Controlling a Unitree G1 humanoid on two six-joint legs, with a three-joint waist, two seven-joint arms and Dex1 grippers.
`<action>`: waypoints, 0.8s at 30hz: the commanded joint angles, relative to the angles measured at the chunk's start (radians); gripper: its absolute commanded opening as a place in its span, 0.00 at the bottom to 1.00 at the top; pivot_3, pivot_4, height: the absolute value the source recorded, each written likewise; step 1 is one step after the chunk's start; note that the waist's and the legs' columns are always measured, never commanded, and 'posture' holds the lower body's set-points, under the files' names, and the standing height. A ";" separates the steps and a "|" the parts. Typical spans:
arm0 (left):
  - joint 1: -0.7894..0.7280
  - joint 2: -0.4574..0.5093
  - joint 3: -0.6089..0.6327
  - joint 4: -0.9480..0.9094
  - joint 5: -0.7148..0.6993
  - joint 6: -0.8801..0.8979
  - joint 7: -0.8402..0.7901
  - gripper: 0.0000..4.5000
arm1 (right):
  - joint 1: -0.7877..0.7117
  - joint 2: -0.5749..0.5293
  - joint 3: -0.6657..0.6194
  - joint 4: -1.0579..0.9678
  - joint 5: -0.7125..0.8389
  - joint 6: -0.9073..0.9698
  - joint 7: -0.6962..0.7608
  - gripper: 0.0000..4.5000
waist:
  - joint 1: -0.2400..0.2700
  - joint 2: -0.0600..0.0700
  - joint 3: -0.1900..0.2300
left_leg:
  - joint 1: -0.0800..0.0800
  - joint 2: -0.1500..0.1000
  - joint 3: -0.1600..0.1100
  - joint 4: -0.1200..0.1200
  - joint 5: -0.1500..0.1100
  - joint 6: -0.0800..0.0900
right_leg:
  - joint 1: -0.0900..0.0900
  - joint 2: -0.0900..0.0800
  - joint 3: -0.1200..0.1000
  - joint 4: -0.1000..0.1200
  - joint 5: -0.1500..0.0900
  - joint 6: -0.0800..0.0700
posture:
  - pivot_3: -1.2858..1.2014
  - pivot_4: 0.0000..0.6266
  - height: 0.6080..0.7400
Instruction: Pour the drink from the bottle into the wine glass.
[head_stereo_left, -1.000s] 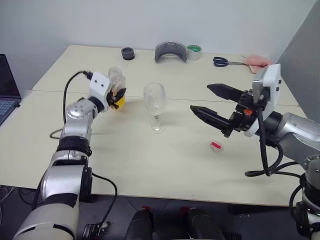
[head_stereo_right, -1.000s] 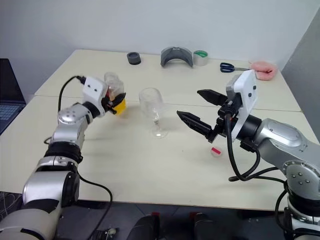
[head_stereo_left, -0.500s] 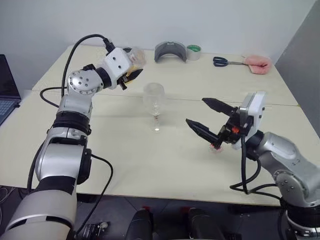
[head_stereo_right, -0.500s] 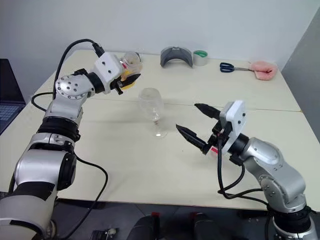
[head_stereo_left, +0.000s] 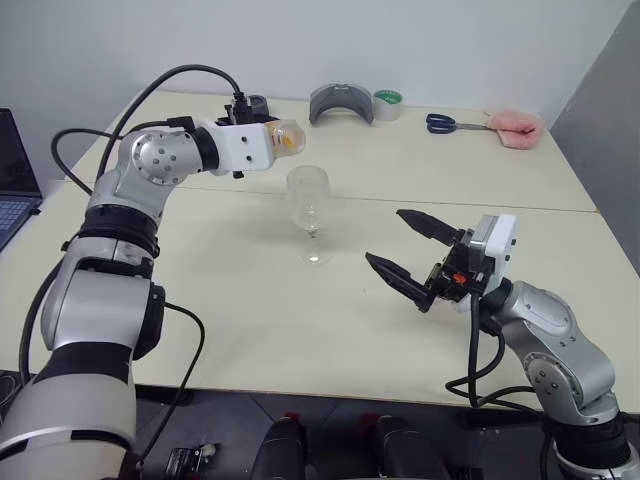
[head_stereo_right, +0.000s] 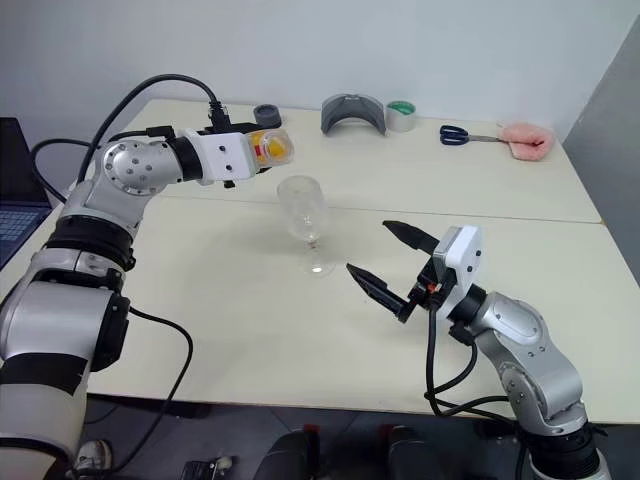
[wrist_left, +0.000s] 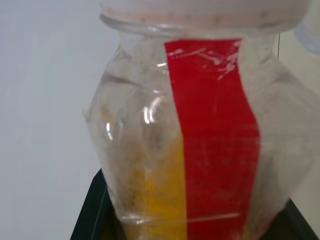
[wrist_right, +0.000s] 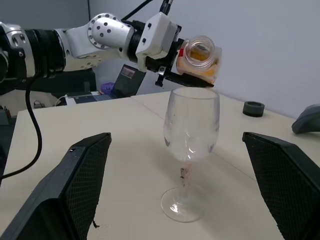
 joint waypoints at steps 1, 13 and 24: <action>-0.053 0.026 -0.018 0.009 0.046 -0.049 0.069 0.38 | -0.003 0.011 0.006 -0.009 -0.010 -0.030 0.014 1.00 | 0.000 0.000 0.000 | 0.000 0.000 0.000 0.000 0.000 0.000 | 0.000 0.000 0.000 0.000 0.000 0.000 | 0.52 0.24 1.00; -0.103 0.040 -0.095 0.069 0.181 -0.088 0.226 0.38 | 0.001 0.025 0.007 -0.009 -0.021 -0.032 0.013 1.00 | 0.000 0.000 0.000 | 0.000 0.000 0.000 0.001 0.000 0.000 | 0.000 0.000 0.000 0.001 0.000 0.000 | 0.52 0.24 1.00; -0.143 0.034 -0.144 0.090 0.256 -0.111 0.318 0.38 | 0.012 0.027 0.007 -0.019 -0.023 -0.029 0.008 1.00 | 0.000 0.000 0.000 | 0.000 0.000 0.000 0.001 0.000 0.000 | 0.000 0.000 0.000 0.002 0.000 0.000 | 0.52 0.24 1.00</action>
